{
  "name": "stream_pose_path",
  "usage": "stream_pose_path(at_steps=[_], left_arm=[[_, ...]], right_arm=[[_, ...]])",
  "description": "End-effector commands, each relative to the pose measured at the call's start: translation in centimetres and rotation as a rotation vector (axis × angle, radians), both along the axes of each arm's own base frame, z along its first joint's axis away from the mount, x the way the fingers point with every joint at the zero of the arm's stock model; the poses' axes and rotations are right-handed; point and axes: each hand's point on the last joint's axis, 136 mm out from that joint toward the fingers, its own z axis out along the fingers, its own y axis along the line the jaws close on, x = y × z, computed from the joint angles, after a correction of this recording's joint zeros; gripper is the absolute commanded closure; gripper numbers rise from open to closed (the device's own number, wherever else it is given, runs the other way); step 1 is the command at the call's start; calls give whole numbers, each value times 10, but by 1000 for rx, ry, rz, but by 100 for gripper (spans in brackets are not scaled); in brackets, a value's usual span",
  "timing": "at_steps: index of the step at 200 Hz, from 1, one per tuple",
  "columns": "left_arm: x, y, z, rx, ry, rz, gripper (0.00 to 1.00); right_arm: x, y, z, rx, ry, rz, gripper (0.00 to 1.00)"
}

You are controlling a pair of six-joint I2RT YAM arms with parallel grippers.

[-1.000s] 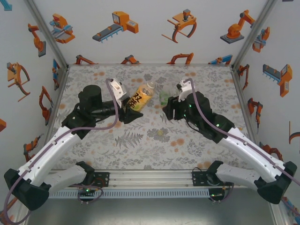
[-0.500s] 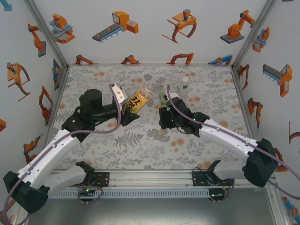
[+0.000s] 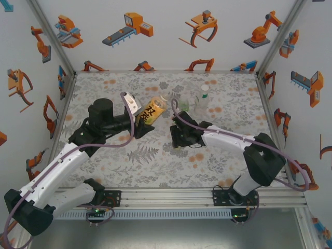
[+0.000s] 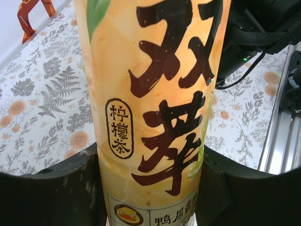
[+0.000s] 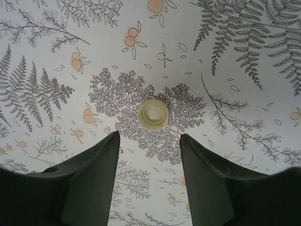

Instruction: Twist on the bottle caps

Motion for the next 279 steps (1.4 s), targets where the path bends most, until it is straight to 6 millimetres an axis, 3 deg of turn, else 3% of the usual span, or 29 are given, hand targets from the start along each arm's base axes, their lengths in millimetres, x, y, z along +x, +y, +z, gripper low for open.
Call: stream_pose_path(at_steps=[1, 92, 279], left_arm=[[-3, -2, 9, -26, -9, -31, 100], [-7, -2, 13, -42, -19, -39, 100], [-10, -3, 15, -54, -11, -54, 100]], right_arm=[[3, 12, 5, 31, 18, -4, 49], [10, 19, -8, -15, 42, 21, 50], [1, 16, -42, -74, 125, 40, 54]])
